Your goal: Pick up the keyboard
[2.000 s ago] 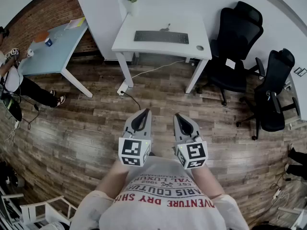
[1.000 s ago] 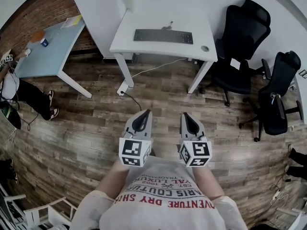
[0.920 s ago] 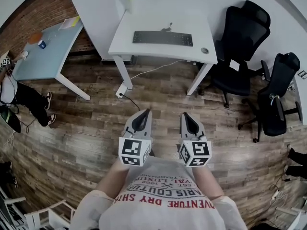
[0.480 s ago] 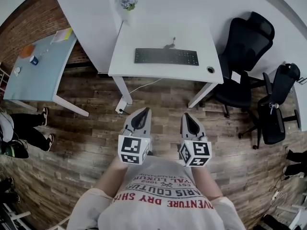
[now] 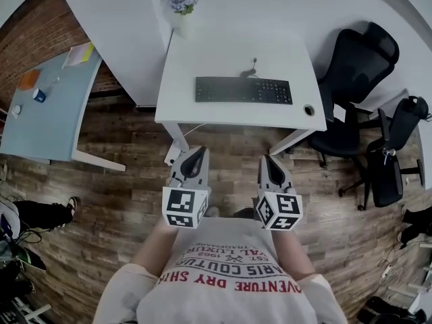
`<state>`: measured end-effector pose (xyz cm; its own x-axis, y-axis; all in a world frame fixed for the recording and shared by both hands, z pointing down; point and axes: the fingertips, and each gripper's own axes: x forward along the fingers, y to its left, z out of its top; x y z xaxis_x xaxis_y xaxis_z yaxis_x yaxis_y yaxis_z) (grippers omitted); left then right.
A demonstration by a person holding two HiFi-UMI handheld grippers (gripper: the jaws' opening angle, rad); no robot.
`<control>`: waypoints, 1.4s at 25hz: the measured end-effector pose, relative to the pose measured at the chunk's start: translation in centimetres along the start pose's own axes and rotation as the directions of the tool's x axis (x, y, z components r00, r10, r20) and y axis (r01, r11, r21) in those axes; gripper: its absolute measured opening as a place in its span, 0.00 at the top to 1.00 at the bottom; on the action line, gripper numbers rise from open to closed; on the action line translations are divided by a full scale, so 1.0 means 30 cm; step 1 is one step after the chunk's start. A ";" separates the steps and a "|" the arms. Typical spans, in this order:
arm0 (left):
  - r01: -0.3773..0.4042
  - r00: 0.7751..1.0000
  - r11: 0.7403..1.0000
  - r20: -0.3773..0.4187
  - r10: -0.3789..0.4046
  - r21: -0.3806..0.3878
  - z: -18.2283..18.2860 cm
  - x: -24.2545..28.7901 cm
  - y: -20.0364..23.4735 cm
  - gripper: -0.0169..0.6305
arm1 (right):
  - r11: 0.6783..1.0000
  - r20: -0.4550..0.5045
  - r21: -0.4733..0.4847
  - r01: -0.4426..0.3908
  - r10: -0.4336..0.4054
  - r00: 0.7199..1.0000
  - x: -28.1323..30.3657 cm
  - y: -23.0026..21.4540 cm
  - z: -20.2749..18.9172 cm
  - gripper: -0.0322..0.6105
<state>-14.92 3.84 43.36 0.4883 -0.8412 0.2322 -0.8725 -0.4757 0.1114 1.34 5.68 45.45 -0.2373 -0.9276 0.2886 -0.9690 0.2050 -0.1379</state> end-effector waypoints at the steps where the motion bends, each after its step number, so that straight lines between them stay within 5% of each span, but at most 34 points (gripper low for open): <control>1: 0.000 1.000 1.000 -0.002 0.000 -0.002 -0.001 0.020 0.011 0.93 | 1.000 -0.005 -0.005 0.003 -0.003 1.000 0.022 -0.009 -0.002 0.91; 10: -0.066 0.998 0.998 -0.021 0.066 -0.006 0.010 0.271 0.064 0.93 | 1.000 -0.035 0.000 -0.031 0.031 0.999 0.275 -0.185 0.023 0.91; 21: -0.194 0.981 0.980 -0.029 0.194 -0.030 0.150 0.710 0.062 0.93 | 0.990 -0.040 -0.059 -0.127 0.125 0.991 0.629 -0.516 0.219 0.91; 35: -0.189 0.978 0.964 -0.128 0.168 -0.185 0.079 1.037 0.091 0.93 | 0.986 -0.175 -0.029 -0.163 0.155 0.972 0.911 -0.753 0.183 0.91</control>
<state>-2.07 -24.24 48.59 0.3290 -0.8692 0.3691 -0.9370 -0.2520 0.2418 17.12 -26.01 51.26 -0.3933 -0.8155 0.4245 -0.9190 0.3624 -0.1551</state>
